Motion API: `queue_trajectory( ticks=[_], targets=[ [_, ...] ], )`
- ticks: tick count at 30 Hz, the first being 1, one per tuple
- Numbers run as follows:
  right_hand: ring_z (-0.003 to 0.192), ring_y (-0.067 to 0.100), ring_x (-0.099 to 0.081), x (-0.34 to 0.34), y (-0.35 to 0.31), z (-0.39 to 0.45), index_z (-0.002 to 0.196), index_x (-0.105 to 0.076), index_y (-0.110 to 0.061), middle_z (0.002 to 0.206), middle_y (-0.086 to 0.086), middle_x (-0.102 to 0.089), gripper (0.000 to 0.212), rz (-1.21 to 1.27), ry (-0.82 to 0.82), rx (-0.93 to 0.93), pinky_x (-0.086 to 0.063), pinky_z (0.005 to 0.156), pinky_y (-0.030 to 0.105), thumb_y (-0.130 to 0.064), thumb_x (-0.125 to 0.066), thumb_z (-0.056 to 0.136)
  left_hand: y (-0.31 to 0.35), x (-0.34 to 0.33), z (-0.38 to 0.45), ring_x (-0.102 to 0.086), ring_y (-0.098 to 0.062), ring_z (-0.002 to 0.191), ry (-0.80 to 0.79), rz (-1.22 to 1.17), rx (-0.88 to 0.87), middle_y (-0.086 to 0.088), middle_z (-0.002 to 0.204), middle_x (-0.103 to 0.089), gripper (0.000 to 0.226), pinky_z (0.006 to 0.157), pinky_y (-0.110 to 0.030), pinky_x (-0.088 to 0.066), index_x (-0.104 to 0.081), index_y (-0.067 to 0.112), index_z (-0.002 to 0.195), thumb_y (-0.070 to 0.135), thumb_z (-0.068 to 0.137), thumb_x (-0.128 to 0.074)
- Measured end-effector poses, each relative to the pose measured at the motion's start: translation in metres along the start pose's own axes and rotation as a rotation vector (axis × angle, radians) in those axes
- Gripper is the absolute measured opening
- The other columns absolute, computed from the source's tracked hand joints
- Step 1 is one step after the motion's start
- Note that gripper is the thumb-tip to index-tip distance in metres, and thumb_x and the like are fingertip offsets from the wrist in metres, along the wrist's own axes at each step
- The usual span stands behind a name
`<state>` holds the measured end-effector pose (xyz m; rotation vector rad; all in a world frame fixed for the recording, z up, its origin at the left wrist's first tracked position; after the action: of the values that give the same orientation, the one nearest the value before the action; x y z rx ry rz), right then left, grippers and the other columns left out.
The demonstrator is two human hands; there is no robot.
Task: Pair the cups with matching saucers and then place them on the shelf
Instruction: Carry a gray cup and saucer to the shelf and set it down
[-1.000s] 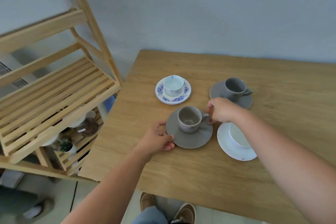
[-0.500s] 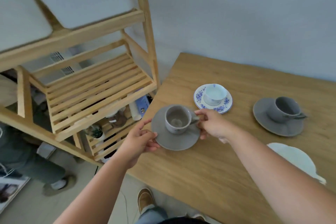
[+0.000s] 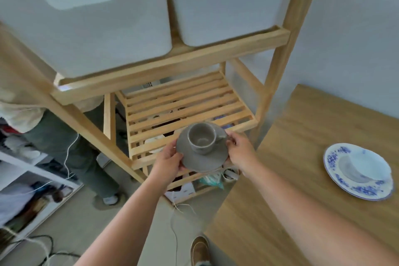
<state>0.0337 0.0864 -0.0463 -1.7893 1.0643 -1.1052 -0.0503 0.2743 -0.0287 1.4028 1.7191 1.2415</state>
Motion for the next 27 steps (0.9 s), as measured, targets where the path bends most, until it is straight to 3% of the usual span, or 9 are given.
queue_trajectory(
  ticks=[3,6,9,12,15,20,22,24,27],
  targets=[
    [0.103,0.022,-0.061,-0.04,-0.019,0.033,0.125,-0.058,-0.025,0.115,0.001,-0.064,0.032,-0.085,-0.014,0.027,-0.053,0.09,0.044,-0.015,-0.04,0.1,-0.006,0.023,0.028,-0.06,-0.014,0.103,0.182,0.069,-0.008,-0.001,0.128,-0.06,0.042,0.081,-0.031,-0.054,-0.044,0.028,0.141,0.015,0.101,-0.042],
    [0.102,0.022,-0.061,-0.076,-0.034,0.064,0.129,-0.055,-0.03,0.118,-0.001,-0.063,0.034,-0.084,-0.053,0.009,-0.054,0.088,0.045,-0.019,-0.041,0.1,-0.006,0.048,0.055,-0.049,-0.013,0.111,0.295,0.127,-0.001,0.007,0.129,-0.053,0.049,0.089,-0.033,-0.043,-0.036,0.029,0.147,0.015,0.1,-0.042],
    [0.1,0.018,-0.058,-0.106,-0.045,0.092,0.13,-0.055,-0.025,0.115,-0.003,-0.06,0.034,-0.129,-0.097,0.028,-0.052,0.084,0.038,-0.018,-0.041,0.101,-0.002,0.076,0.078,-0.047,-0.014,0.117,0.31,0.223,-0.013,0.012,0.121,-0.048,0.051,0.099,-0.036,-0.042,-0.036,0.03,0.148,0.013,0.1,-0.043],
    [0.105,0.023,-0.062,-0.129,-0.052,0.116,0.13,-0.056,-0.025,0.123,0.003,-0.062,0.034,-0.126,-0.124,0.025,-0.056,0.087,0.047,-0.02,-0.044,0.099,-0.004,0.101,0.105,-0.05,-0.017,0.124,0.289,0.341,-0.047,0.006,0.13,-0.054,0.047,0.106,-0.042,-0.043,-0.04,0.027,0.144,0.015,0.1,-0.045],
    [0.108,0.023,-0.062,-0.146,-0.046,0.132,0.132,-0.054,-0.028,0.122,0.002,-0.063,0.039,-0.132,-0.186,0.032,-0.056,0.088,0.047,-0.018,-0.05,0.094,-0.013,0.117,0.127,-0.049,-0.023,0.127,0.33,0.482,-0.04,-0.004,0.138,-0.052,0.045,0.108,-0.046,-0.042,-0.041,0.022,0.145,0.019,0.1,-0.046],
    [0.108,0.015,-0.063,-0.157,-0.047,0.133,0.129,-0.053,-0.032,0.112,-0.006,-0.067,0.06,-0.142,-0.315,0.089,-0.054,0.088,0.036,-0.016,-0.072,0.075,-0.02,0.131,0.144,-0.05,-0.026,0.121,0.397,0.581,-0.003,-0.009,0.135,-0.046,0.048,0.107,-0.041,-0.041,-0.04,0.017,0.148,0.019,0.1,-0.046],
    [0.113,0.014,-0.058,-0.162,-0.05,0.137,0.132,-0.048,-0.035,0.121,-0.007,-0.062,0.08,-0.229,-0.359,0.124,-0.052,0.093,0.039,-0.03,-0.084,0.061,-0.022,0.137,0.146,-0.052,-0.019,0.11,0.42,0.616,-0.035,-0.007,0.131,-0.046,0.044,0.099,-0.035,-0.042,-0.043,0.018,0.144,0.02,0.1,-0.046],
    [0.127,0.02,-0.044,-0.169,-0.051,0.138,0.142,-0.035,-0.033,0.136,-0.002,-0.047,0.108,-0.47,-0.349,0.165,-0.044,0.103,0.046,-0.049,-0.088,0.049,-0.027,0.143,0.146,-0.048,-0.013,0.102,0.43,0.66,-0.043,-0.004,0.13,-0.044,0.044,0.094,-0.031,-0.043,-0.041,0.022,0.144,0.027,0.101,-0.046],
    [0.133,0.029,-0.026,-0.169,-0.05,0.137,0.149,-0.023,-0.03,0.143,0.006,-0.029,0.121,-0.777,-0.208,0.203,-0.03,0.109,0.046,-0.067,-0.081,0.049,-0.036,0.147,0.143,-0.041,-0.024,0.122,0.417,0.88,-0.026,-0.005,0.141,-0.034,0.058,0.106,-0.046,-0.038,-0.027,0.029,0.151,0.049,0.098,-0.041]
  ],
)
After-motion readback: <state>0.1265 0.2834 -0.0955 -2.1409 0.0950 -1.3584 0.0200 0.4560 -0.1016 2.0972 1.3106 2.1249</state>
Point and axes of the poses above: each hand's wrist, its own z-axis towards the middle knuckle, its own x-axis out of the back of the hand, y = z × x, the point moved 1 cm from there along z, towards the middle knuckle
